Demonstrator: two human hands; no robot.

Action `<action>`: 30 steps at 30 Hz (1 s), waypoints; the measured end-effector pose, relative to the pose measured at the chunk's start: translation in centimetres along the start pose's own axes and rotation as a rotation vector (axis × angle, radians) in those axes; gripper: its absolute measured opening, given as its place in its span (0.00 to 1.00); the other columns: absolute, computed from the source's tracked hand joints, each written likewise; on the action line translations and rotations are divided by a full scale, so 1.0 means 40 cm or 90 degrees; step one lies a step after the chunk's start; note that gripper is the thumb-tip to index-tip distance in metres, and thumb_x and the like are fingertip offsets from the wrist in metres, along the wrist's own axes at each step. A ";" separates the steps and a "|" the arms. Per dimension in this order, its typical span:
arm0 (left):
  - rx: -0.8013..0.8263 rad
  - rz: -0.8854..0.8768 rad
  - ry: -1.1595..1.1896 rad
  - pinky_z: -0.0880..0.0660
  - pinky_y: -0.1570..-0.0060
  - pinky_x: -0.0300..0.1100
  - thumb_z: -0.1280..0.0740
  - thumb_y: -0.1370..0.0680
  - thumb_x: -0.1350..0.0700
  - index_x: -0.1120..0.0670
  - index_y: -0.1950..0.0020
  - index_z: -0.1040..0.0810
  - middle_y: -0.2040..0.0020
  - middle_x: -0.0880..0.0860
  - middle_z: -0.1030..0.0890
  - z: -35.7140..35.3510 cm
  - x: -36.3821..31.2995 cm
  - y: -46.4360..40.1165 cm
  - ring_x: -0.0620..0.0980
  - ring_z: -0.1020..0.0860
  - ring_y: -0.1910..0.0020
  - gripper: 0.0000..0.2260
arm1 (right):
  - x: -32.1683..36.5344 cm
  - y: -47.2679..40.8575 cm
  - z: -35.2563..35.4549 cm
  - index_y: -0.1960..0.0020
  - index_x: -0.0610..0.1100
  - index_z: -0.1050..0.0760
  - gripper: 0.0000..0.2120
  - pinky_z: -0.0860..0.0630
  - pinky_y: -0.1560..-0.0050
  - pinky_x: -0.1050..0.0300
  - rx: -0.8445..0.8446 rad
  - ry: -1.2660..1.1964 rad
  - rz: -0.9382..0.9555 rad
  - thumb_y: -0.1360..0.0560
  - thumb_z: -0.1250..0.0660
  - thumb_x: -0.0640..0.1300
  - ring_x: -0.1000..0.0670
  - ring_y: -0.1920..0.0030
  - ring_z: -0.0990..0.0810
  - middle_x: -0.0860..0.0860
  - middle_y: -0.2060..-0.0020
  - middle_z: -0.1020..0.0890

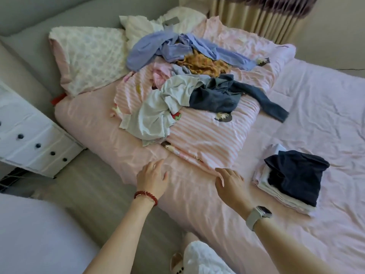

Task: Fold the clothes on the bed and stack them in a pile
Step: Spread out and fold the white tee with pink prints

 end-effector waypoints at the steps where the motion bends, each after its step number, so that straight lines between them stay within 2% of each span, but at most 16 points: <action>1: 0.015 -0.021 -0.004 0.34 0.37 0.47 0.41 0.21 0.51 0.52 0.29 0.35 0.31 0.52 0.32 -0.007 -0.015 -0.056 0.52 0.34 0.32 0.21 | -0.014 -0.028 0.000 0.31 0.48 0.33 0.18 0.40 0.32 0.53 -0.007 -0.004 -0.028 0.21 0.46 0.45 0.49 0.33 0.33 0.52 0.35 0.28; 6: 0.067 -0.096 0.012 0.32 0.40 0.45 0.40 0.22 0.53 0.52 0.32 0.31 0.32 0.51 0.31 -0.057 -0.058 -0.312 0.50 0.33 0.34 0.18 | -0.049 -0.222 -0.027 0.30 0.49 0.35 0.19 0.40 0.34 0.54 -0.022 -0.021 -0.113 0.20 0.46 0.47 0.49 0.33 0.33 0.53 0.34 0.29; 10: 0.095 -0.085 0.003 0.33 0.39 0.46 0.40 0.22 0.54 0.53 0.31 0.33 0.31 0.53 0.32 -0.102 -0.018 -0.555 0.53 0.33 0.34 0.20 | -0.028 -0.451 -0.085 0.29 0.50 0.36 0.19 0.39 0.35 0.57 -0.006 -0.032 -0.110 0.20 0.47 0.47 0.49 0.33 0.33 0.53 0.33 0.30; 17: 0.069 -0.049 -0.043 0.34 0.37 0.55 0.38 0.23 0.53 0.51 0.26 0.44 0.27 0.57 0.43 -0.159 0.055 -0.989 0.59 0.43 0.30 0.27 | 0.030 -0.823 -0.177 0.28 0.48 0.39 0.20 0.39 0.32 0.53 -0.009 -0.052 -0.078 0.20 0.47 0.47 0.49 0.31 0.36 0.50 0.31 0.33; 21: 0.046 -0.100 -0.124 0.45 0.32 0.60 0.33 0.27 0.43 0.45 0.24 0.52 0.24 0.58 0.56 -0.227 0.086 -1.169 0.60 0.56 0.26 0.38 | 0.029 -0.922 -0.239 0.28 0.47 0.39 0.20 0.37 0.32 0.53 -0.017 -0.072 -0.088 0.20 0.46 0.47 0.49 0.31 0.36 0.50 0.32 0.32; 23: 0.081 -0.114 -0.100 0.45 0.32 0.58 0.32 0.28 0.43 0.42 0.24 0.55 0.24 0.57 0.60 -0.272 0.097 -1.235 0.59 0.55 0.25 0.41 | 0.024 -0.943 -0.260 0.29 0.45 0.37 0.20 0.34 0.34 0.54 -0.044 -0.099 -0.096 0.20 0.45 0.45 0.49 0.33 0.33 0.49 0.33 0.30; 25: 0.116 -0.116 0.009 0.38 0.34 0.50 0.31 0.26 0.50 0.44 0.24 0.48 0.24 0.58 0.55 -0.305 0.104 -1.273 0.59 0.44 0.27 0.36 | 0.025 -0.960 -0.270 0.30 0.43 0.34 0.19 0.33 0.36 0.58 -0.086 -0.149 -0.117 0.21 0.43 0.42 0.50 0.35 0.30 0.48 0.35 0.28; 26: 0.114 -0.116 0.091 0.36 0.37 0.44 0.32 0.25 0.55 0.48 0.26 0.41 0.25 0.58 0.47 -0.310 0.107 -1.278 0.58 0.37 0.31 0.30 | 0.026 -0.966 -0.270 0.31 0.43 0.33 0.18 0.33 0.38 0.59 -0.107 -0.185 -0.141 0.21 0.43 0.41 0.50 0.36 0.29 0.48 0.35 0.27; 28: 0.067 -0.140 0.224 0.35 0.47 0.34 0.35 0.25 0.64 0.56 0.35 0.27 0.36 0.59 0.30 -0.289 0.106 -1.262 0.59 0.26 0.41 0.18 | 0.031 -0.981 -0.267 0.33 0.43 0.32 0.17 0.31 0.41 0.61 -0.155 -0.288 -0.216 0.21 0.43 0.42 0.52 0.40 0.27 0.48 0.37 0.26; 30: 0.044 -0.216 0.279 0.35 0.51 0.29 0.34 0.27 0.68 0.61 0.44 0.21 0.47 0.59 0.23 -0.248 0.097 -1.203 0.56 0.23 0.48 0.13 | 0.045 -1.007 -0.252 0.32 0.45 0.33 0.18 0.29 0.44 0.60 -0.199 -0.441 -0.285 0.21 0.41 0.47 0.54 0.44 0.26 0.50 0.37 0.26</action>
Point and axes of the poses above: each hand's wrist, its own y-axis away from the middle knuckle, its own z-axis out of the back of the hand, x = y × z, the point moved 6 cm from there along -y, towards the middle knuckle
